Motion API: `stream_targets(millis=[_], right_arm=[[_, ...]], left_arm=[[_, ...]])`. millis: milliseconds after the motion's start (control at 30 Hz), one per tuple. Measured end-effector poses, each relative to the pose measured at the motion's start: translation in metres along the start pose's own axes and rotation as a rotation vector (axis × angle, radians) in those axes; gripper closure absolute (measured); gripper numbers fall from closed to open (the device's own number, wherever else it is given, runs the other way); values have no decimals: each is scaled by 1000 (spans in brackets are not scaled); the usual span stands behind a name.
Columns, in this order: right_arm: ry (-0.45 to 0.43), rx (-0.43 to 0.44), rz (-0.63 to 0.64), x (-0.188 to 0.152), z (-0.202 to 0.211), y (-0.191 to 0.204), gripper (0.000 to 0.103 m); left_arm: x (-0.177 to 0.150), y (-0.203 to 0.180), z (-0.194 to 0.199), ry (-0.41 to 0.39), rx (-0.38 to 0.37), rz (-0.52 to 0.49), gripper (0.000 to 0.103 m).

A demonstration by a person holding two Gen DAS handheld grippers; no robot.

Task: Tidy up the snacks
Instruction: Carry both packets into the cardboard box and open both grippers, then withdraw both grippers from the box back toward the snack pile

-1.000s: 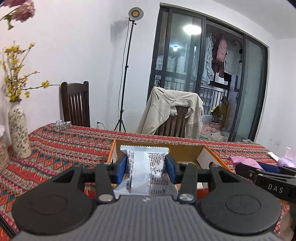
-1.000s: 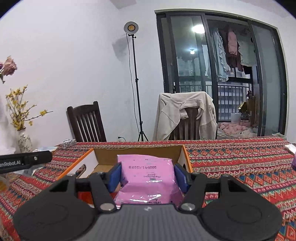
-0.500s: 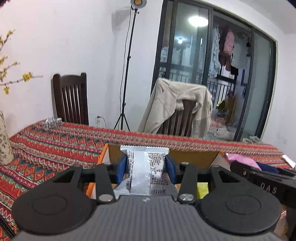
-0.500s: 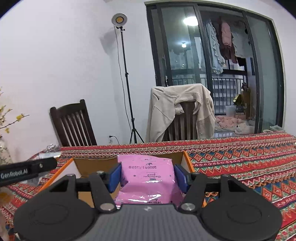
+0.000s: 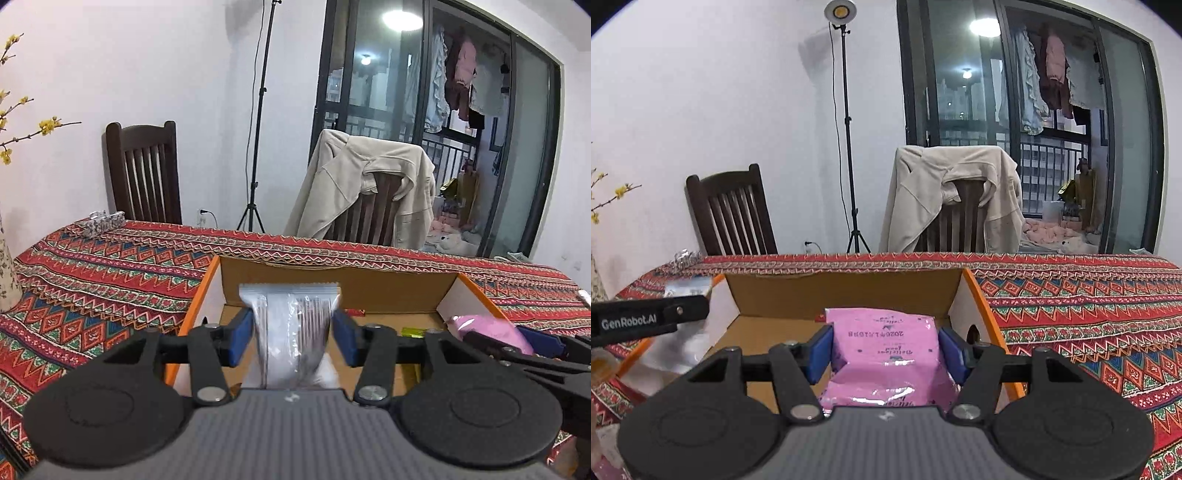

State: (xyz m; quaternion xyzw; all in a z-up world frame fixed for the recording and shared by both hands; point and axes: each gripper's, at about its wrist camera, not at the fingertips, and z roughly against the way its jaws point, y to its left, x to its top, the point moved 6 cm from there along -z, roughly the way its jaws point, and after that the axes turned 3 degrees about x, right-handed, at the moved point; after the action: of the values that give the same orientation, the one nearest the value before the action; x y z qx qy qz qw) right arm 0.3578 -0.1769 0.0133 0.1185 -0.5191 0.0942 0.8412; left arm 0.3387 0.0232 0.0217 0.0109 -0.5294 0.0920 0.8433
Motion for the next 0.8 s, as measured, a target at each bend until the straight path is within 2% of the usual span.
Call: stream_targets(millis=[33,67,100,133,600,800], right_arm=[[-1,0,1,-1,1,0,35],[-1,3,-2,-2,3,0,18],[-5,7,-7,-2,4,-1,8],[-9,9,-10,-4,6,-1,0],[-39,3,-28,3,21,-5,0],[-89,-1,-10,13,47,-1,0]], left_arm=[[0,1,0,-4,1,7,28],[0,2,2,-16,5,20,9],[1,5,3,-27,10,30,1],[2,7,6,-45,11,41,0],[6,9,16,-41,19,52,0],[18,7,41,-91,1,53,0]])
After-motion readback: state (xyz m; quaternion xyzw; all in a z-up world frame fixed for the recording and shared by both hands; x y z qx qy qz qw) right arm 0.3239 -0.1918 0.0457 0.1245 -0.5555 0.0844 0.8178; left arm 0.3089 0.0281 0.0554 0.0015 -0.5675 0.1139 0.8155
